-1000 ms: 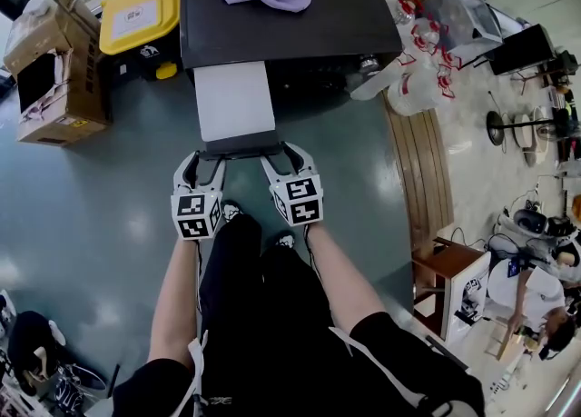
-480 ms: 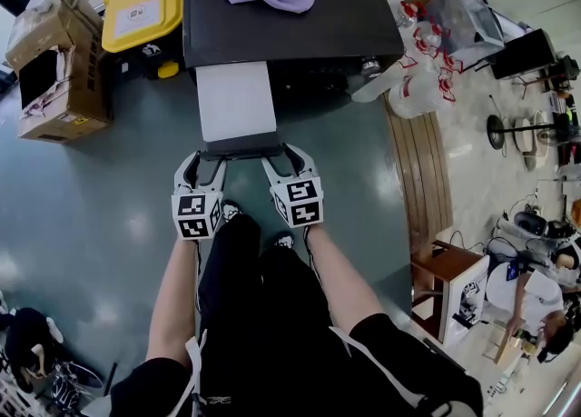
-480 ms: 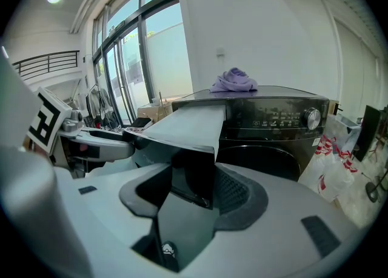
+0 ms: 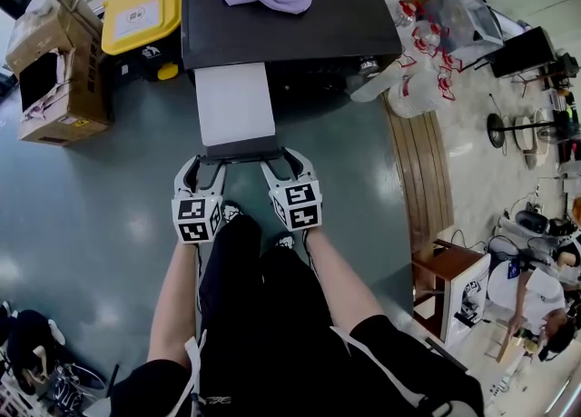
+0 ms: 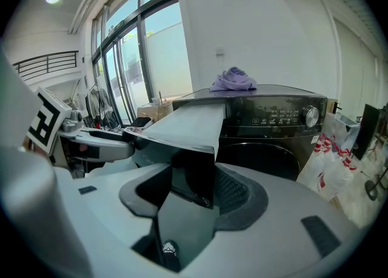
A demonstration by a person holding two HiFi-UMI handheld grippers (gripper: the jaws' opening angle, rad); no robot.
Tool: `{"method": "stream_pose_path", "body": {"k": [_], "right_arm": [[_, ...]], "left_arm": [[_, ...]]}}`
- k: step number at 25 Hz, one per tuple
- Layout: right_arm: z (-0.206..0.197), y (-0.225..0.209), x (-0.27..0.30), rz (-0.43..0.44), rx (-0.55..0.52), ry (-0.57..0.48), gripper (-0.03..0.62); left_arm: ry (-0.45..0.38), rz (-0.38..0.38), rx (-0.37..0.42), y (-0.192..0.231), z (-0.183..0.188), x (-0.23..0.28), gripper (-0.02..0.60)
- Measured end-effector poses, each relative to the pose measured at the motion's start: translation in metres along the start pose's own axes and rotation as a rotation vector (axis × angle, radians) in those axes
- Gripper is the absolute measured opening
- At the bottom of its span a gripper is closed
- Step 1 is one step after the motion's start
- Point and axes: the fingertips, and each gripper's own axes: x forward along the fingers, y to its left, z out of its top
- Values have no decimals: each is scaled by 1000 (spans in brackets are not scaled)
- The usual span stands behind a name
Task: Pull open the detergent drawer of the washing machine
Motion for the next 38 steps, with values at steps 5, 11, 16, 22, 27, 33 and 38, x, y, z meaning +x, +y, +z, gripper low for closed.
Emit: {"method": "stream_pose_path", "body": {"k": [5, 11, 16, 22, 27, 33, 38], "right_arm": [[-2, 2, -5, 1, 0, 8, 222], [-6, 4, -6, -2, 5, 11, 221], [-9, 5, -8, -5, 0, 15, 222], [-11, 4, -10, -6, 4, 16, 222], [-12, 3, -10, -3, 6, 18, 222], [-15, 4, -12, 1, 9, 19, 221], [-18, 4, -13, -2, 13, 13, 221]], "left_arm": [[4, 0, -2, -2, -1, -5, 253], [11, 0, 0, -3, -5, -7, 253], [15, 5, 2, -4, -7, -10, 253], [19, 4, 3, -6, -7, -11, 252], [28, 3, 13, -7, -9, -11, 246], [33, 7, 21, -8, -12, -13, 244], [42, 11, 23, -10, -15, -15, 245]]}}
